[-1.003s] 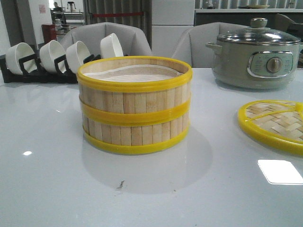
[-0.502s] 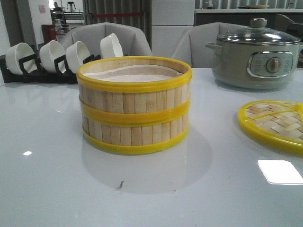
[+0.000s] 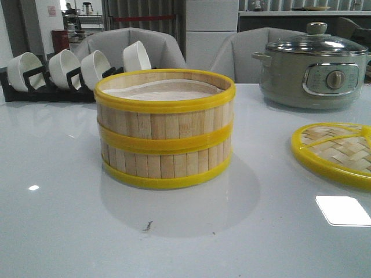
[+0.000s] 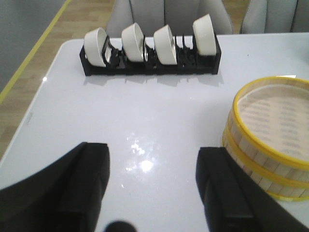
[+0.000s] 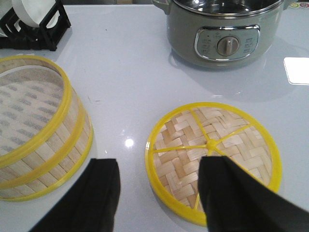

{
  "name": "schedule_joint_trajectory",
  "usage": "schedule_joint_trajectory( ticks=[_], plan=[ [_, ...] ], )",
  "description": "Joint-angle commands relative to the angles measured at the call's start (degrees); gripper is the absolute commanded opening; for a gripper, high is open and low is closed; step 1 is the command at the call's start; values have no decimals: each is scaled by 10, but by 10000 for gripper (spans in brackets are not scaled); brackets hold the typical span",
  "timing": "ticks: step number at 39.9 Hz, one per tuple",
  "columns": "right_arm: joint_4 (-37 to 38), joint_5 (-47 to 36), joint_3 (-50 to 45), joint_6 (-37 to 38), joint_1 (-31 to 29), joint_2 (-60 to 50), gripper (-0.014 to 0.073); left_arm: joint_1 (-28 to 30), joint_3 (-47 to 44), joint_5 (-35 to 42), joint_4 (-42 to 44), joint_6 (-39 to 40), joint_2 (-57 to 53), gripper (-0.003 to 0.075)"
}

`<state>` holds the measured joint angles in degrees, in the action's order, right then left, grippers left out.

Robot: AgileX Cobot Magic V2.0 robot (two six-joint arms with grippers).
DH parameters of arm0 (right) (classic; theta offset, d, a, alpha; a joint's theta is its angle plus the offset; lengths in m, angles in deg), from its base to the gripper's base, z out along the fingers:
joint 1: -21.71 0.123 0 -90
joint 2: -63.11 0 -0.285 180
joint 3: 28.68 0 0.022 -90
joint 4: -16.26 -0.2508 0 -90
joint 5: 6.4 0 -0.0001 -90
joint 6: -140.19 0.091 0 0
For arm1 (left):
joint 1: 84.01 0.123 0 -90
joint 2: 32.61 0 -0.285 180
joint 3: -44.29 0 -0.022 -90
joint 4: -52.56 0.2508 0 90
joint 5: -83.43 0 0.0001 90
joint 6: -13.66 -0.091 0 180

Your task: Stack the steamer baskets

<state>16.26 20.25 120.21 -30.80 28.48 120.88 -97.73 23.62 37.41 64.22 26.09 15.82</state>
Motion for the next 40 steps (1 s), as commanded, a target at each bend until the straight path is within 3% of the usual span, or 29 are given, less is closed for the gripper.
schedule_joint_trajectory(
  ticks=[1,5,7,15,17,40],
  plan=[
    [5,-47,20,-5,1,-4,476,-6,-28,60,8,25,-16,452],
    [5,-47,20,-5,1,-4,476,-6,-62,75,8,27,-22,442],
    [5,-47,20,-5,1,-4,476,-6,-74,78,8,27,-22,399],
    [5,-47,20,-5,1,-3,476,-6,-96,105,8,31,-22,75],
    [5,-47,20,-5,1,-3,476,-6,-98,109,8,31,-22,107],
    [5,-47,20,-5,1,-3,476,-6,-98,116,8,31,-22,88]
  ],
)
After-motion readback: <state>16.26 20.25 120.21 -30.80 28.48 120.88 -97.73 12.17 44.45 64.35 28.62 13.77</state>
